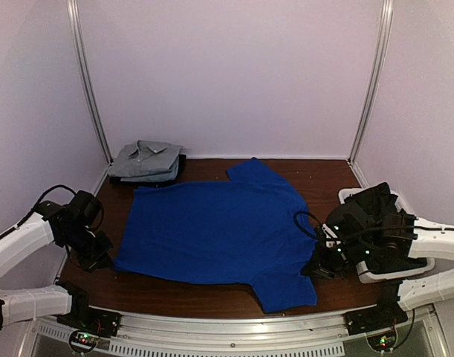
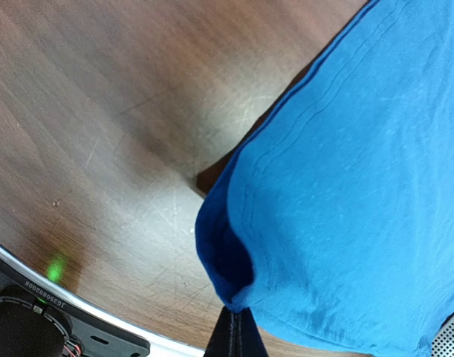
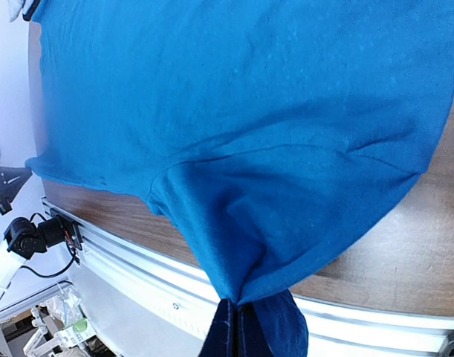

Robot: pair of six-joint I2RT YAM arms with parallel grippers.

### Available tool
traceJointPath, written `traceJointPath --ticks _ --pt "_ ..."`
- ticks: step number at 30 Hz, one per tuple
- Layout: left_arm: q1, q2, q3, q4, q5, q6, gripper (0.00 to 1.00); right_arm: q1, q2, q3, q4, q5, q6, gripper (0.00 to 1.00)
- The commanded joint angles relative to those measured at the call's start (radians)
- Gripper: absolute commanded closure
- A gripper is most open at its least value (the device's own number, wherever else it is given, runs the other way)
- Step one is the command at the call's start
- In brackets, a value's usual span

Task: Fold and stack the mixed laundry pile
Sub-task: Fold the flattened T-shirt at the center of the board.

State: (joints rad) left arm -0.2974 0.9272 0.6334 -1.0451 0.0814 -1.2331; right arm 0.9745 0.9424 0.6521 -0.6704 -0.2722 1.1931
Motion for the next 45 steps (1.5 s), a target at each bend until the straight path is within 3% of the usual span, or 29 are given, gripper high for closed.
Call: traceJointPath --ticks 1,19,36,45 --pt "0.034 0.033 0.075 -0.008 -0.031 0.048 1.00 -0.074 0.037 0.079 -0.065 0.020 -0.103 1.00" --pt "0.119 0.294 0.223 0.136 -0.024 0.161 1.00 -0.355 0.452 0.451 -0.167 -0.034 -0.532 1.00" --pt "0.137 0.497 0.273 0.220 -0.045 0.191 1.00 -0.445 0.752 0.667 -0.143 -0.121 -0.698 1.00" --pt "0.145 0.582 0.334 0.232 -0.051 0.217 1.00 -0.488 0.823 0.727 -0.160 -0.115 -0.738 1.00"
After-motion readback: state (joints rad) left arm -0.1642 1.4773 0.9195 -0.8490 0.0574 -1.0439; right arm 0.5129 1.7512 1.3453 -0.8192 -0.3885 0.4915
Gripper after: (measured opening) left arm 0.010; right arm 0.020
